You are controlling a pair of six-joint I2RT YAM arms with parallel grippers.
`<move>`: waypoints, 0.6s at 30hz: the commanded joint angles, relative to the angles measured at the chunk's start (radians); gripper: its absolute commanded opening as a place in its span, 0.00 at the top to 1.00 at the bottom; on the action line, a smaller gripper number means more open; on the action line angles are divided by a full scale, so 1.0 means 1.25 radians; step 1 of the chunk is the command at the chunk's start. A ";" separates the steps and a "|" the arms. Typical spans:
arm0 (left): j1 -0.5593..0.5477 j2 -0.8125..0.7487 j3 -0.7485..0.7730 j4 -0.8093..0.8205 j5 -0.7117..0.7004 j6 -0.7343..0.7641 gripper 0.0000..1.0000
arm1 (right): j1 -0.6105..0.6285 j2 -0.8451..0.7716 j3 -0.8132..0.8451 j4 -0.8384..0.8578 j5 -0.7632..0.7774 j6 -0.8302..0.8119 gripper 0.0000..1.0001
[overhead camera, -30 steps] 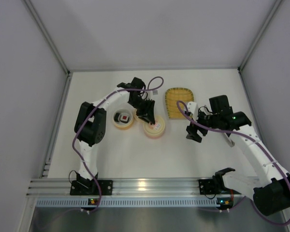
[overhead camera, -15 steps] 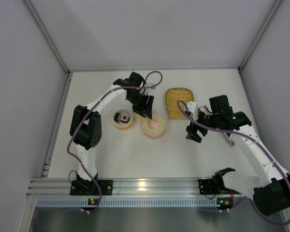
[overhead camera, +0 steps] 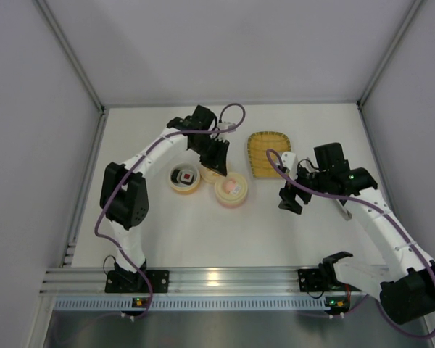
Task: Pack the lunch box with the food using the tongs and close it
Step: Close the box lid on the packing box.
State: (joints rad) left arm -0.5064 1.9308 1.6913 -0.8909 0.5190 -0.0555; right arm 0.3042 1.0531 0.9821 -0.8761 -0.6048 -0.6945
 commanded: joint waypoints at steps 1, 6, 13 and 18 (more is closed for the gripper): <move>-0.023 -0.032 0.003 0.013 0.053 0.004 0.81 | -0.015 -0.018 0.021 0.016 -0.030 0.006 0.21; -0.024 -0.002 -0.004 0.017 0.087 -0.012 0.83 | -0.014 -0.019 0.016 0.021 -0.029 0.007 0.21; -0.022 0.063 -0.020 0.040 0.070 -0.024 0.83 | -0.014 -0.019 0.014 0.025 -0.024 0.007 0.21; -0.022 0.097 -0.009 0.051 0.046 -0.026 0.83 | -0.014 -0.026 0.006 0.019 -0.023 0.000 0.21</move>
State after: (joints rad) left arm -0.5373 2.0438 1.6722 -0.8639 0.5842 -0.0807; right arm 0.3042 1.0492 0.9817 -0.8753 -0.6041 -0.6876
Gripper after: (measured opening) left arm 0.167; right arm 0.795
